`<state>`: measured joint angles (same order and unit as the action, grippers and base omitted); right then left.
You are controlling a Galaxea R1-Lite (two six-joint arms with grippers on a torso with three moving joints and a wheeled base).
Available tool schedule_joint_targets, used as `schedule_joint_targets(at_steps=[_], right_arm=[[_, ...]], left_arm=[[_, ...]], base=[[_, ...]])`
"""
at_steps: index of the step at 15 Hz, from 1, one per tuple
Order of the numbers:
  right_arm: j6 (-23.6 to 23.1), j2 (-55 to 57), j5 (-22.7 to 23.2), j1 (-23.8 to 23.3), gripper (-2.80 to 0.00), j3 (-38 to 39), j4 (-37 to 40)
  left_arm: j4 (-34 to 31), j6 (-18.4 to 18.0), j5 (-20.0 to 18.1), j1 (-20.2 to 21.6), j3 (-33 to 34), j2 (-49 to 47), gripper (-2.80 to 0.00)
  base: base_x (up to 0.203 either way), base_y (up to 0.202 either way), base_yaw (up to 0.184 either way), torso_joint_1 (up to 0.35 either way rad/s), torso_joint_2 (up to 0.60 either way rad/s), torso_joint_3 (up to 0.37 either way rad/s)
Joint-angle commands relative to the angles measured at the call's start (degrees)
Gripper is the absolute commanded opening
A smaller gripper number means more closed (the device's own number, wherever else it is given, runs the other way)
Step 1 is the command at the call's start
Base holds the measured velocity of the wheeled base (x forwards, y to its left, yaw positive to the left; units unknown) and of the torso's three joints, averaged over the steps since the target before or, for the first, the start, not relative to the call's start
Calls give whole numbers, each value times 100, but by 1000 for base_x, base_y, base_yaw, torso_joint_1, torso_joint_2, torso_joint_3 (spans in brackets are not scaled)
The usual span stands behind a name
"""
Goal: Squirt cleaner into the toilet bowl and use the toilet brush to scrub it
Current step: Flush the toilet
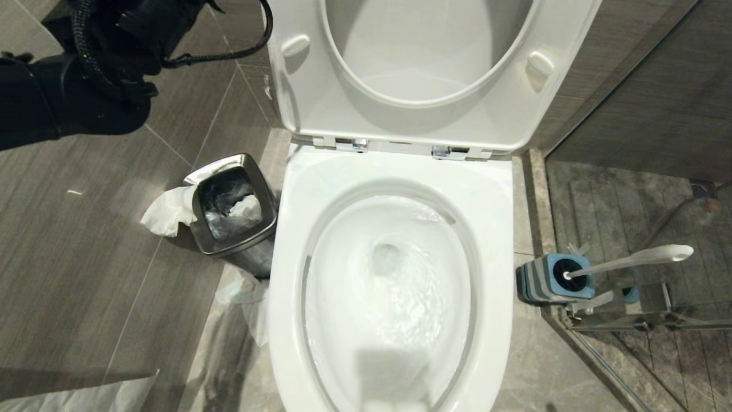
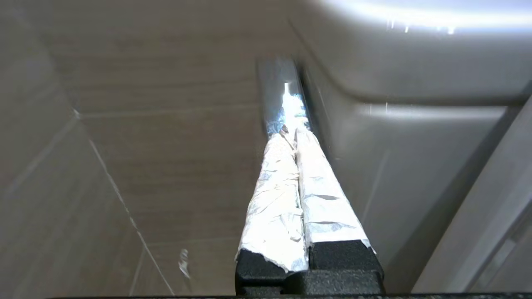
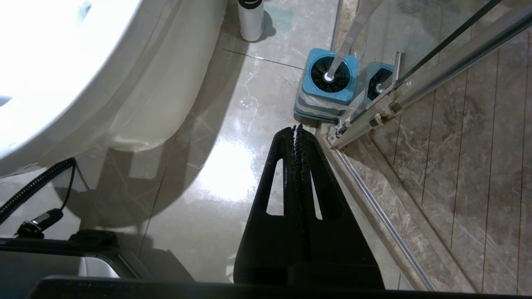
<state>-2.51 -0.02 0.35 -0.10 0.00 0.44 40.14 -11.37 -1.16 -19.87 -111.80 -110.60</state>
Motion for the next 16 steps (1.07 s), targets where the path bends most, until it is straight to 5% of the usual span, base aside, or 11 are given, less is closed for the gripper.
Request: schedule_joint_targets(at_steps=[1,9,16], right_arm=[[-3,-6,4,1,-280,9,0],[-3,-6,0,1,-280,9,0],[-3,-6,0,1,-280,9,0]], left_arm=[[10,-13,-5,49,4,383,-280],[-304,-25,212,97,17,1196,-280],[-2554,120,310,185,441,2385,-280]], base=[[0,0,0,0,0,0],[0,0,0,0,0,0],[0,0,0,0,0,0]])
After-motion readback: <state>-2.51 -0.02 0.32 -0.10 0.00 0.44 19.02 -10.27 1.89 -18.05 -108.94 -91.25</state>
